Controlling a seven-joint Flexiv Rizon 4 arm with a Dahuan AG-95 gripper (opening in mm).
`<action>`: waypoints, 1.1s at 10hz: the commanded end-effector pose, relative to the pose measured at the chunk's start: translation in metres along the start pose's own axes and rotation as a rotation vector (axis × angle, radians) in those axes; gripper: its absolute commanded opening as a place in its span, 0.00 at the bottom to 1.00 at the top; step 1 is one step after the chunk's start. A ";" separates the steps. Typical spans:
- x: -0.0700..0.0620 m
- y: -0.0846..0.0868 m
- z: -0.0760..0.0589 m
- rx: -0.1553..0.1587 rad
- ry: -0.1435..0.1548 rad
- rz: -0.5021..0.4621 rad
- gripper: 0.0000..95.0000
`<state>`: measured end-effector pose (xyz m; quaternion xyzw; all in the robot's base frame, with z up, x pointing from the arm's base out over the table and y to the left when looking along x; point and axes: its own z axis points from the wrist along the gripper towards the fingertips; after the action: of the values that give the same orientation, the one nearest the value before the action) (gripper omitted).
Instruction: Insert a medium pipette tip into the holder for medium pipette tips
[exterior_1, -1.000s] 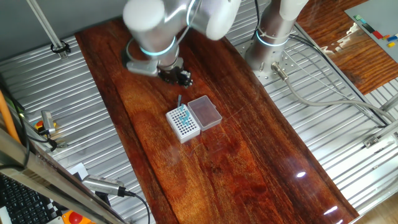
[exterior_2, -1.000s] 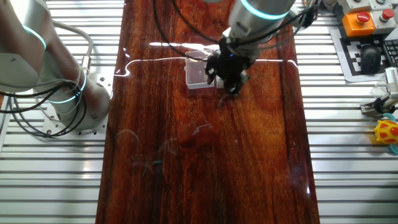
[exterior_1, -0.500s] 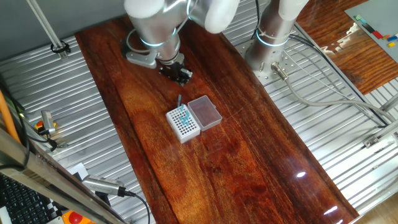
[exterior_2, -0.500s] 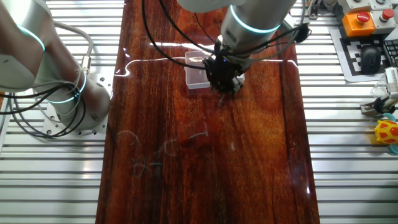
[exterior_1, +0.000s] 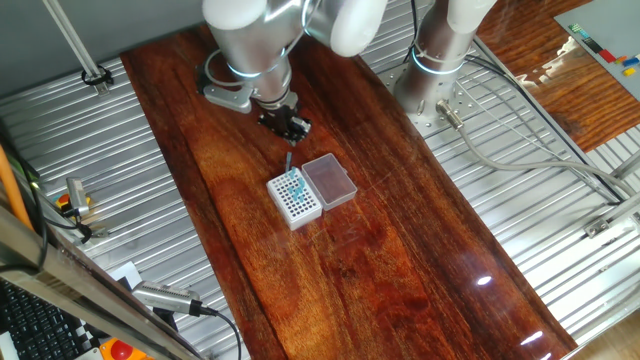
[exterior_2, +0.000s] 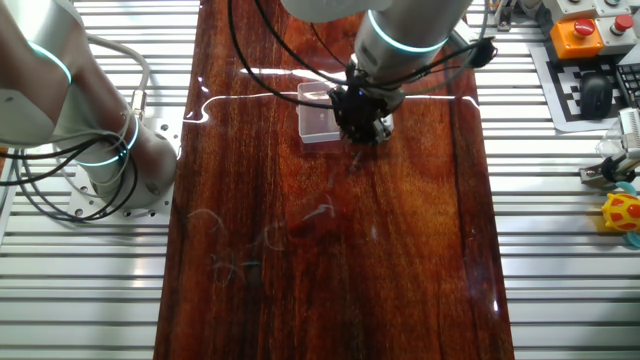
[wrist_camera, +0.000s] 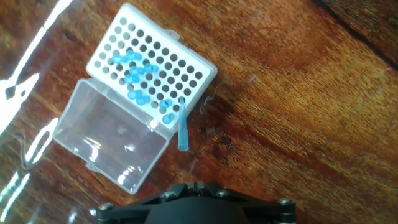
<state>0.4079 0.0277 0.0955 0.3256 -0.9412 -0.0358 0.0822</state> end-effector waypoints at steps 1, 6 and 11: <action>-0.004 0.002 0.000 0.001 -0.001 0.001 0.00; -0.016 0.005 -0.007 0.010 0.003 -0.002 0.00; -0.024 0.006 -0.016 0.015 0.013 -0.005 0.00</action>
<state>0.4268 0.0472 0.1081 0.3301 -0.9396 -0.0269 0.0867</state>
